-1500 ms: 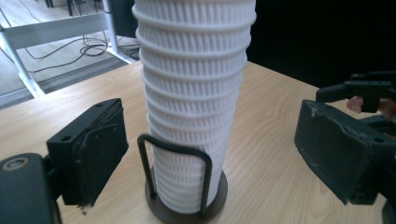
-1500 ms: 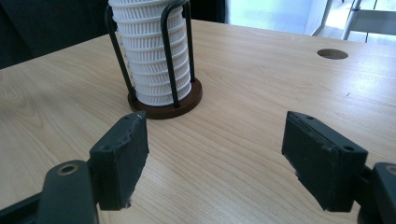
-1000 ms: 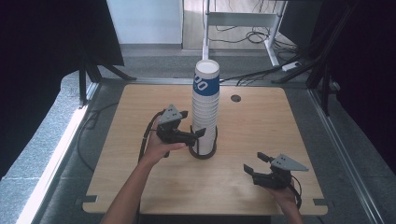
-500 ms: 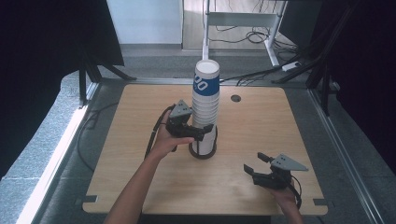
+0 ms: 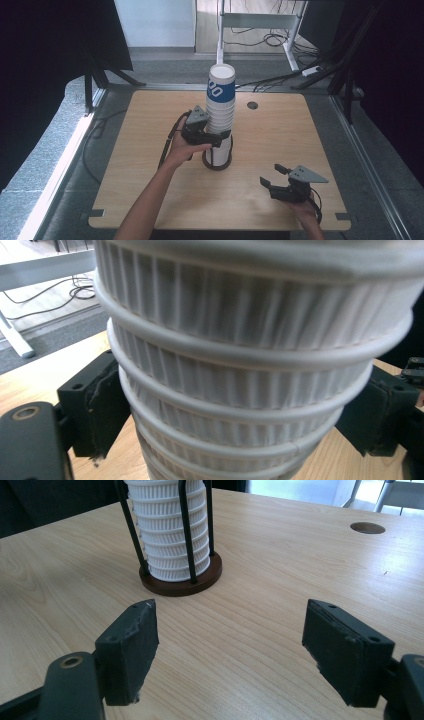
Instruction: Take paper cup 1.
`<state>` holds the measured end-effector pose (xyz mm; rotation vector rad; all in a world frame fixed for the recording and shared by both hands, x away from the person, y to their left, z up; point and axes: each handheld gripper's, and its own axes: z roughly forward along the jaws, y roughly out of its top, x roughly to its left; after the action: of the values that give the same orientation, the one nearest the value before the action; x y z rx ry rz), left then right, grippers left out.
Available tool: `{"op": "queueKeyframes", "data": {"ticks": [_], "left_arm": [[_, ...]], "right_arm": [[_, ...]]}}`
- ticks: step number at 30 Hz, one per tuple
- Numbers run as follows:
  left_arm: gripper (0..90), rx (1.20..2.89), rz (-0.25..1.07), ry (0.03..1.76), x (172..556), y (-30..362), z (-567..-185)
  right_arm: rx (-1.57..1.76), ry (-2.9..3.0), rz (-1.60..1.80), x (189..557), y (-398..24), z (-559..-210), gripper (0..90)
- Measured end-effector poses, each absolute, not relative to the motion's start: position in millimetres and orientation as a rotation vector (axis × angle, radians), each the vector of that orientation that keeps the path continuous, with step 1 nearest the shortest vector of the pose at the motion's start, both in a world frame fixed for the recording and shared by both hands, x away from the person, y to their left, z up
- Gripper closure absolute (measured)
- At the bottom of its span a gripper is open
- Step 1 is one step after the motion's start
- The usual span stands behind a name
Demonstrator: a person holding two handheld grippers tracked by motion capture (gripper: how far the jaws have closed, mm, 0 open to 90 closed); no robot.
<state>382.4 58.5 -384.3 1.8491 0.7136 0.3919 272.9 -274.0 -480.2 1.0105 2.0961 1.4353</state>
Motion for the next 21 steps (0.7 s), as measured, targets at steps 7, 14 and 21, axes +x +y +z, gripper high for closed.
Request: {"op": "queueKeyframes", "data": {"ticks": [7, 14, 21], "left_arm": [[12.5, 1.844, 0.396, 0.72, 381.5, 58.1, -384.9], [12.5, 1.844, 0.394, 0.718, 382.0, 57.8, -385.0], [12.5, 1.852, 0.391, 0.719, 382.0, 58.1, -384.1]], "right_arm": [[1.046, 2.086, 1.515, 274.8, -275.2, -479.4, 21.5], [1.07, 2.085, 1.549, 282.4, -273.4, -472.0, 23.4], [1.002, 2.089, 1.581, 291.7, -269.5, -452.5, 24.6]]}}
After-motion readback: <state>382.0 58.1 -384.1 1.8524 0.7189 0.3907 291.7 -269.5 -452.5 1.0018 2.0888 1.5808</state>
